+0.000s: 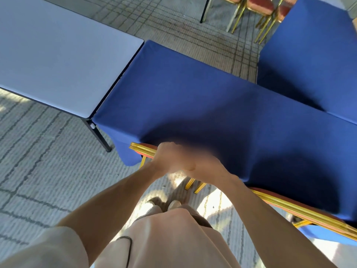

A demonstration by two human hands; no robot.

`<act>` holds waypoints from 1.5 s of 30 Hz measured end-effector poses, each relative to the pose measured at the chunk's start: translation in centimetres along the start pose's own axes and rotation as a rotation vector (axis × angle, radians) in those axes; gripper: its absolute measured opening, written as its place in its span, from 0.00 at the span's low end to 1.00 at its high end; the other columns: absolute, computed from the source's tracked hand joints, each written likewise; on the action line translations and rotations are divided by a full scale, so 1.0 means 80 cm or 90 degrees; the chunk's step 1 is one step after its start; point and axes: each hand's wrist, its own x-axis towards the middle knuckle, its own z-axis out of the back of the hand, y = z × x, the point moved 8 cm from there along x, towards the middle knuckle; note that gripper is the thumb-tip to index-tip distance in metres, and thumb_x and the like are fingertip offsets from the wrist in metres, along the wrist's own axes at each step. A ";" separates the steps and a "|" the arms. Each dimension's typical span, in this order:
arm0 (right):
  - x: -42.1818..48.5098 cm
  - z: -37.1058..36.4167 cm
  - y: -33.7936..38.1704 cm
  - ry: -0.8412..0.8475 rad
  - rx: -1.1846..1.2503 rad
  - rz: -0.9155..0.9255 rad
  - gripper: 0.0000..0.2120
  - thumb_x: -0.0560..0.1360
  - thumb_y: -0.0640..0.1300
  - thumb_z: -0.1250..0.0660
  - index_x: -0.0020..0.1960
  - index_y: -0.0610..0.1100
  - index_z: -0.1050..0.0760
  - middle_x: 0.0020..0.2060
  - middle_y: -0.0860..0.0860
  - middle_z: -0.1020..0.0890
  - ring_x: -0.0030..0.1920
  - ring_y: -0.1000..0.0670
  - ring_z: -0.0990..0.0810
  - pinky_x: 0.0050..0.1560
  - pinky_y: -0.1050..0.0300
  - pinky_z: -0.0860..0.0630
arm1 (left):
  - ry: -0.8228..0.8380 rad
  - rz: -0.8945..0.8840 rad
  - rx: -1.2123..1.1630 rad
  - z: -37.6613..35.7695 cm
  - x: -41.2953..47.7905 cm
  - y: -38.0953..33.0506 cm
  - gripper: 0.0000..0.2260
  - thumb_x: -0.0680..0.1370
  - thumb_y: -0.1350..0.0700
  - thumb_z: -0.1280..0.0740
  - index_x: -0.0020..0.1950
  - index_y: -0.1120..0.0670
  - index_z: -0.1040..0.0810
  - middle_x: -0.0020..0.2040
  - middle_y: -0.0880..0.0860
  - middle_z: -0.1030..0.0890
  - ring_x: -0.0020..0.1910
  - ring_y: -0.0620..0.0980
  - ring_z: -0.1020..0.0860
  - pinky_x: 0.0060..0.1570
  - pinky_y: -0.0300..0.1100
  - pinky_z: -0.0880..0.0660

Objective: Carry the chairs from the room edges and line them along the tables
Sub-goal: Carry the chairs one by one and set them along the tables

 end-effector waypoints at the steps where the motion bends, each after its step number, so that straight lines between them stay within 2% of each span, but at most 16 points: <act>1: 0.000 -0.003 0.000 0.015 0.003 0.006 0.13 0.72 0.53 0.34 0.33 0.49 0.31 0.24 0.54 0.28 0.26 0.53 0.29 0.27 0.58 0.33 | 0.009 0.008 -0.006 -0.002 -0.002 0.000 0.19 0.83 0.52 0.46 0.32 0.51 0.35 0.30 0.48 0.28 0.31 0.53 0.25 0.30 0.42 0.33; 4: 0.002 0.002 0.005 0.065 0.009 0.037 0.13 0.72 0.52 0.32 0.34 0.48 0.31 0.25 0.54 0.28 0.26 0.54 0.29 0.28 0.59 0.35 | 0.015 0.026 0.009 0.003 0.002 0.004 0.21 0.84 0.51 0.47 0.30 0.52 0.38 0.30 0.48 0.27 0.34 0.53 0.23 0.33 0.42 0.31; 6: 0.002 0.007 0.010 0.119 0.027 0.067 0.14 0.72 0.53 0.31 0.34 0.46 0.29 0.26 0.53 0.28 0.27 0.54 0.30 0.28 0.58 0.34 | 0.032 0.035 0.014 0.007 0.005 0.006 0.20 0.85 0.50 0.47 0.33 0.52 0.34 0.31 0.48 0.29 0.36 0.54 0.22 0.34 0.42 0.30; 8: 0.001 0.014 0.016 0.143 0.045 0.089 0.17 0.72 0.56 0.31 0.34 0.45 0.29 0.25 0.52 0.27 0.27 0.53 0.29 0.30 0.56 0.32 | 0.050 0.101 -0.045 0.011 0.002 0.017 0.20 0.85 0.47 0.47 0.37 0.53 0.29 0.30 0.47 0.29 0.37 0.54 0.22 0.36 0.44 0.26; 10: 0.008 0.032 0.027 0.101 0.051 0.110 0.20 0.72 0.62 0.34 0.35 0.45 0.27 0.27 0.52 0.23 0.30 0.52 0.25 0.33 0.52 0.27 | 0.035 0.199 -0.137 0.019 -0.003 0.039 0.20 0.83 0.46 0.46 0.39 0.54 0.25 0.33 0.50 0.25 0.39 0.55 0.23 0.37 0.46 0.27; 12: 0.021 0.053 0.049 0.057 0.060 0.142 0.22 0.72 0.68 0.38 0.40 0.49 0.24 0.33 0.56 0.18 0.38 0.54 0.20 0.39 0.53 0.22 | -0.010 0.291 -0.206 0.032 -0.017 0.063 0.17 0.82 0.46 0.45 0.40 0.53 0.25 0.36 0.51 0.23 0.41 0.56 0.23 0.36 0.46 0.31; 14: 0.038 0.069 0.086 0.040 0.080 0.189 0.18 0.73 0.69 0.38 0.47 0.55 0.23 0.41 0.60 0.18 0.46 0.56 0.19 0.46 0.54 0.21 | -0.080 0.369 -0.253 0.056 -0.041 0.091 0.16 0.82 0.45 0.44 0.41 0.52 0.25 0.37 0.49 0.23 0.41 0.55 0.24 0.37 0.46 0.31; 18: 0.068 0.075 0.179 0.015 0.122 0.275 0.21 0.69 0.69 0.36 0.53 0.55 0.24 0.48 0.59 0.17 0.51 0.55 0.19 0.53 0.50 0.21 | -0.193 0.496 -0.294 0.111 -0.113 0.153 0.12 0.79 0.45 0.42 0.44 0.49 0.24 0.38 0.45 0.24 0.42 0.51 0.24 0.36 0.42 0.34; 20: 0.071 0.070 0.250 0.018 0.136 0.341 0.22 0.69 0.66 0.34 0.56 0.53 0.24 0.49 0.56 0.17 0.53 0.53 0.19 0.53 0.49 0.21 | -0.248 0.549 -0.290 0.137 -0.166 0.192 0.11 0.77 0.43 0.43 0.45 0.46 0.24 0.41 0.46 0.21 0.46 0.55 0.21 0.39 0.42 0.32; 23: 0.055 0.057 0.374 0.030 0.146 0.450 0.20 0.73 0.58 0.30 0.60 0.49 0.25 0.54 0.54 0.18 0.56 0.52 0.20 0.54 0.49 0.22 | -0.309 0.619 -0.288 0.172 -0.266 0.245 0.18 0.74 0.37 0.46 0.53 0.42 0.22 0.50 0.45 0.16 0.52 0.54 0.19 0.47 0.48 0.23; 27: 0.023 0.023 0.531 0.042 0.111 0.569 0.21 0.73 0.58 0.31 0.63 0.53 0.27 0.57 0.55 0.19 0.58 0.52 0.21 0.56 0.50 0.23 | -0.395 0.678 -0.276 0.217 -0.407 0.306 0.18 0.76 0.37 0.45 0.54 0.44 0.21 0.52 0.46 0.16 0.51 0.51 0.18 0.48 0.49 0.22; 30: -0.007 -0.005 0.655 0.052 0.099 0.650 0.24 0.72 0.60 0.33 0.65 0.54 0.29 0.58 0.55 0.20 0.58 0.52 0.21 0.58 0.49 0.24 | -0.470 0.703 -0.284 0.245 -0.521 0.350 0.13 0.79 0.41 0.43 0.52 0.42 0.21 0.53 0.44 0.17 0.48 0.47 0.19 0.47 0.47 0.22; 33: -0.048 -0.045 0.806 0.059 0.089 0.714 0.25 0.73 0.57 0.31 0.68 0.51 0.30 0.61 0.52 0.22 0.60 0.50 0.22 0.59 0.49 0.25 | -0.541 0.776 -0.260 0.273 -0.677 0.404 0.21 0.78 0.38 0.44 0.60 0.49 0.22 0.56 0.48 0.17 0.50 0.47 0.19 0.48 0.45 0.22; 37: -0.118 -0.091 0.977 0.071 0.075 0.797 0.27 0.75 0.57 0.32 0.70 0.50 0.32 0.64 0.50 0.23 0.62 0.49 0.24 0.58 0.51 0.26 | -0.619 0.867 -0.214 0.309 -0.868 0.445 0.28 0.76 0.33 0.45 0.66 0.49 0.25 0.60 0.49 0.19 0.54 0.47 0.21 0.53 0.48 0.22; 41: -0.202 -0.134 1.128 0.107 0.074 0.886 0.27 0.77 0.57 0.33 0.72 0.48 0.34 0.65 0.49 0.25 0.62 0.48 0.25 0.55 0.53 0.27 | -0.689 0.971 -0.169 0.351 -1.046 0.464 0.24 0.78 0.35 0.41 0.65 0.49 0.25 0.60 0.48 0.19 0.54 0.46 0.22 0.55 0.48 0.24; 45: -0.266 -0.182 1.270 0.135 0.066 0.963 0.28 0.76 0.59 0.33 0.71 0.48 0.34 0.65 0.49 0.24 0.62 0.48 0.24 0.56 0.51 0.27 | -0.747 1.069 -0.140 0.385 -1.196 0.485 0.20 0.79 0.39 0.38 0.64 0.49 0.23 0.59 0.47 0.19 0.54 0.45 0.23 0.49 0.43 0.28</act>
